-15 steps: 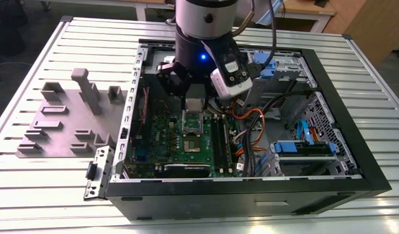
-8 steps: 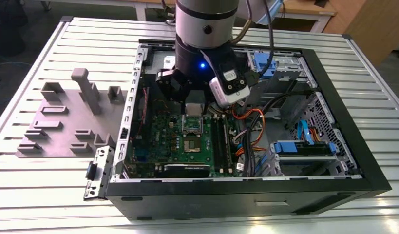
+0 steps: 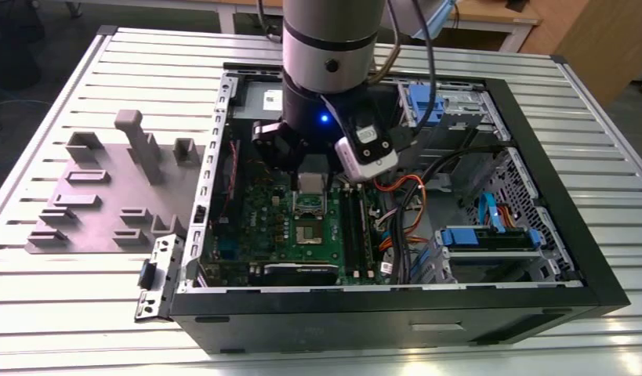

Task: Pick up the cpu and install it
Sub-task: 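Place the cpu into insertion slot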

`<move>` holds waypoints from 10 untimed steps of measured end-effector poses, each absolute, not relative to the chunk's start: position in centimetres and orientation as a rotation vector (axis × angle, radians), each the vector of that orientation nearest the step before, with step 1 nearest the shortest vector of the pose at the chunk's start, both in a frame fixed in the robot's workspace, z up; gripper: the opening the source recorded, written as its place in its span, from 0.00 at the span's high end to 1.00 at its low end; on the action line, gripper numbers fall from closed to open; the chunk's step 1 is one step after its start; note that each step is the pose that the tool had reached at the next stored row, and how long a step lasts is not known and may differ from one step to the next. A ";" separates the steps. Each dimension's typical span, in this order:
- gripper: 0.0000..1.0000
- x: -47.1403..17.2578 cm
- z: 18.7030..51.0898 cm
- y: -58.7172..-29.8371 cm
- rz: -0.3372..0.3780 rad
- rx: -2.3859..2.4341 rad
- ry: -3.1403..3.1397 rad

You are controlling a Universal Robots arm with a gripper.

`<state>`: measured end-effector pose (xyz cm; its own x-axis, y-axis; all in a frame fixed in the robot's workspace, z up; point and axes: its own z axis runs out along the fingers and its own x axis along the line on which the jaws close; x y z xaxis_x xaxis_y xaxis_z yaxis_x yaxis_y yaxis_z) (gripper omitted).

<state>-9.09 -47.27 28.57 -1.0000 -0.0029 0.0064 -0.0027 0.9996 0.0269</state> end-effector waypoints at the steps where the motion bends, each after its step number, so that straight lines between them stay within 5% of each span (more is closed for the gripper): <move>1: 0.53 -9.1 28.4 -47.3 -0.042 0.004 -3.135; 10: 0.53 -9.0 27.2 -47.3 -0.013 0.000 -3.135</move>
<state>-9.01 -47.27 27.21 -1.0000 0.0001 0.0062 0.0001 1.0000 0.0085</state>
